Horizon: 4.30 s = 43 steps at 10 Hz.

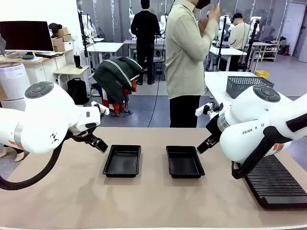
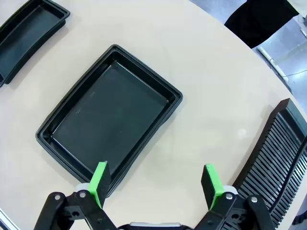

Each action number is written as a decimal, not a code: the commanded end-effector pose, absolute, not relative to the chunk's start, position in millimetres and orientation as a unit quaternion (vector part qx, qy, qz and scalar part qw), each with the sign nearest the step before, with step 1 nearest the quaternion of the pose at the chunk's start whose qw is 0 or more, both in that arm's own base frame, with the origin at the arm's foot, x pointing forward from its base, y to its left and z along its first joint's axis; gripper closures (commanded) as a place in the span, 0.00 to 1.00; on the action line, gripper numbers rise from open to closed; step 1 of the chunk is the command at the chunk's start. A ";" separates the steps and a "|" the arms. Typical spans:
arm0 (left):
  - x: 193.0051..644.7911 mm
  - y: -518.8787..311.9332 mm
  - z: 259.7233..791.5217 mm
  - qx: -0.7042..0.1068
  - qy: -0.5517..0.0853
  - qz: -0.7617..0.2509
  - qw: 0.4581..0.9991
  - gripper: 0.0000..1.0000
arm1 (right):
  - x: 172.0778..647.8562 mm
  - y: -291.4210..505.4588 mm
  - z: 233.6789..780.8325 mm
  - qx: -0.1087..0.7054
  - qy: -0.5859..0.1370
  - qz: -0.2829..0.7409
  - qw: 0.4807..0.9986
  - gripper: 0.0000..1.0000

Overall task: Inspect and transfer BCBs to ESD trays.
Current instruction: Pick up the Blank PCB from the PCB Rack and place it in the left ESD tray.

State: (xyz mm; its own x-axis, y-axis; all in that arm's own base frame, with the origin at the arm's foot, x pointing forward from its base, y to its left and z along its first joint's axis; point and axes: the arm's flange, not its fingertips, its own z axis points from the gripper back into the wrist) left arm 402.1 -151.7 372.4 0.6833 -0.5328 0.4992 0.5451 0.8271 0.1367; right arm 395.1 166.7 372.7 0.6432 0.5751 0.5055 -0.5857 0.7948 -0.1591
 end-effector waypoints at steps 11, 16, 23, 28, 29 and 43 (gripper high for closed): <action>402.0 -151.7 372.4 -0.011 -0.268 -0.294 0.917 0.00 | 395.1 166.7 372.7 0.010 -0.275 0.320 0.906 0.00; 386.6 -138.4 467.5 -0.035 -0.257 -0.221 0.940 0.00 | 377.2 148.2 482.0 0.066 -0.277 0.260 0.923 0.00; 378.6 -111.5 634.8 -0.149 -0.222 -0.119 0.956 0.00 | 371.0 62.5 637.6 0.164 -0.184 0.164 0.955 0.00; 380.7 -95.8 674.1 -0.190 -0.216 -0.062 0.956 0.00 | 385.1 -10.6 665.4 0.269 -0.101 0.067 0.955 0.00; 379.4 -92.8 678.9 -0.197 -0.219 -0.045 0.955 0.00 | 388.1 -29.2 669.2 0.297 -0.089 0.036 0.950 0.00; 382.7 -58.1 704.3 -0.272 -0.156 -0.025 0.949 0.00 | 395.0 -75.3 678.6 0.305 -0.112 -0.001 0.946 0.00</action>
State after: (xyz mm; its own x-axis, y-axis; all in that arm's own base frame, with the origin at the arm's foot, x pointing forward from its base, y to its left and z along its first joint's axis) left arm 382.1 -60.0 701.7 0.9446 0.0466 0.3249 0.1262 0.8622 -0.4905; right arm 391.5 -75.3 677.9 0.9797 -0.0641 0.1902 -0.0597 0.8115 0.5812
